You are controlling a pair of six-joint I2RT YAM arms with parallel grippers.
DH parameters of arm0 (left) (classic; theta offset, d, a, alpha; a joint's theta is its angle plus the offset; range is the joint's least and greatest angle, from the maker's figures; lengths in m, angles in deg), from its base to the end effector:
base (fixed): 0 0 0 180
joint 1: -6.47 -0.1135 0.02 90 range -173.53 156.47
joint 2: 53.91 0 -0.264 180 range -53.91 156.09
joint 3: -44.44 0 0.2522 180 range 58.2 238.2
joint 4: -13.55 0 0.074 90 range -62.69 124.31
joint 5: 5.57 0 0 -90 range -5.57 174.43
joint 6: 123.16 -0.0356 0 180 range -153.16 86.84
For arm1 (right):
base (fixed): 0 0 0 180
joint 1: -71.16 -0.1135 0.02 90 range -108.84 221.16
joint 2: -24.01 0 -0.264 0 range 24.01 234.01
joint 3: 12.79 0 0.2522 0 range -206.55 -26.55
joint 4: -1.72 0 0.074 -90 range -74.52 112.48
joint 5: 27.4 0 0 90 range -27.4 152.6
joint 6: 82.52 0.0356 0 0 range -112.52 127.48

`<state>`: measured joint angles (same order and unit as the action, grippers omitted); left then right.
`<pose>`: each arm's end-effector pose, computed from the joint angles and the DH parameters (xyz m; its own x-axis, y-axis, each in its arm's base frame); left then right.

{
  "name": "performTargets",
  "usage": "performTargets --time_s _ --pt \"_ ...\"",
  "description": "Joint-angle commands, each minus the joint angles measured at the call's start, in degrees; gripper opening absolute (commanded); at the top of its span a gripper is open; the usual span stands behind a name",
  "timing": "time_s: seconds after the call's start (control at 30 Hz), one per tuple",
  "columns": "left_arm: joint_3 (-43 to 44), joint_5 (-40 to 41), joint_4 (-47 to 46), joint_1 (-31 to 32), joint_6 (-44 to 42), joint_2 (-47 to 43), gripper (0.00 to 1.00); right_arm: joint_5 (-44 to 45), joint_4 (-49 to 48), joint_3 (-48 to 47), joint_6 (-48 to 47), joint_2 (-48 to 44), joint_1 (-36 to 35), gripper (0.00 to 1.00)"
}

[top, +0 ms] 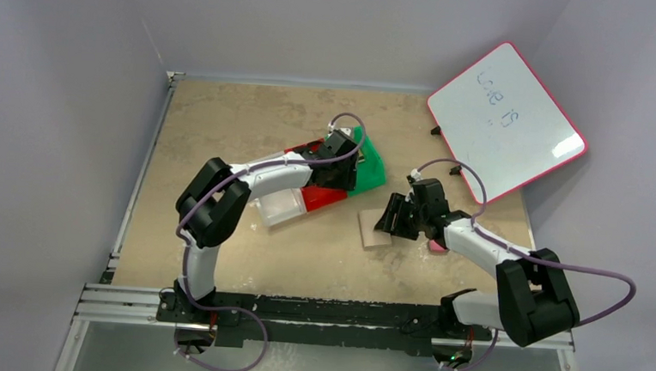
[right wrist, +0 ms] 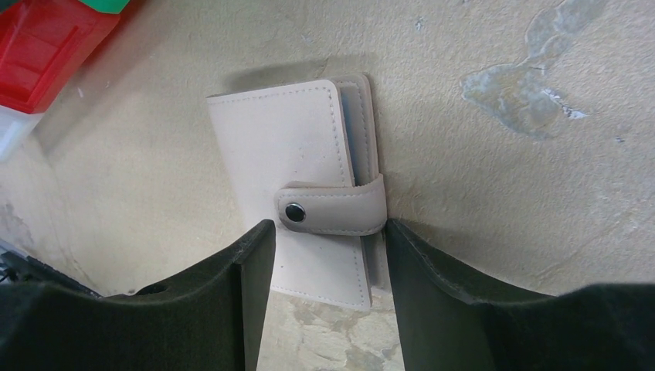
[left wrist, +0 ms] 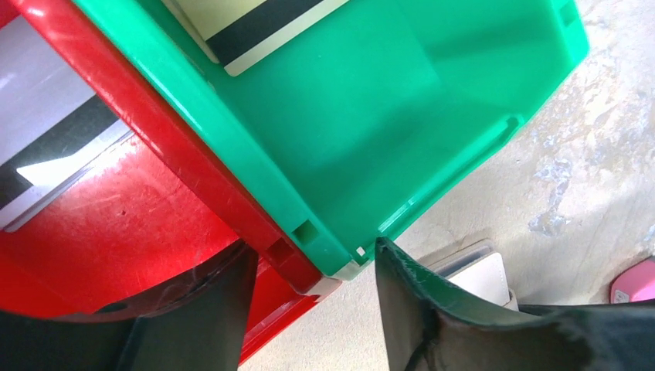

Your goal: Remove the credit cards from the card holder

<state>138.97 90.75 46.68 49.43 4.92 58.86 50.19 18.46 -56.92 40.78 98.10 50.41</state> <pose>0.3174 -0.2902 0.1925 -0.8368 -0.0584 -0.5444 0.1410 0.9378 -0.3173 0.2224 0.0924 0.1623 -0.8345 0.2572 -0.4873 -0.0308 0.8612 0.5073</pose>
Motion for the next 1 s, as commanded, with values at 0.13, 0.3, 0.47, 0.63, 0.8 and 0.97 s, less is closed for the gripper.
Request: performTargets --time_s 0.13,0.3,0.47,0.63,0.8,0.97 --pt "0.9 8.89 -1.96 0.62 6.72 -1.4 0.64 -0.74 -0.79 0.71 1.17 0.22 -0.75 0.58" --pt "3.06 12.72 -2.48 0.65 14.8 0.04 0.64 -0.19 -0.8 0.58 1.07 0.09 -0.76 0.58" --pt "5.53 17.48 1.31 0.91 20.09 2.26 0.64 0.18 -0.79 0.38 1.08 -0.03 -0.82 0.59" --pt "6.22 17.54 2.58 1.37 19.5 3.71 0.62 0.58 -0.86 0.47 1.11 -0.34 -0.86 0.59" --pt "8.27 16.82 5.19 3.23 14.49 5.15 0.56 1.23 -0.79 0.31 1.07 -0.43 -0.86 0.59" --pt "10.13 16.35 7.9 4.87 9.2 6.29 0.52 1.16 -0.44 0.34 1.33 -0.85 -0.82 0.59"
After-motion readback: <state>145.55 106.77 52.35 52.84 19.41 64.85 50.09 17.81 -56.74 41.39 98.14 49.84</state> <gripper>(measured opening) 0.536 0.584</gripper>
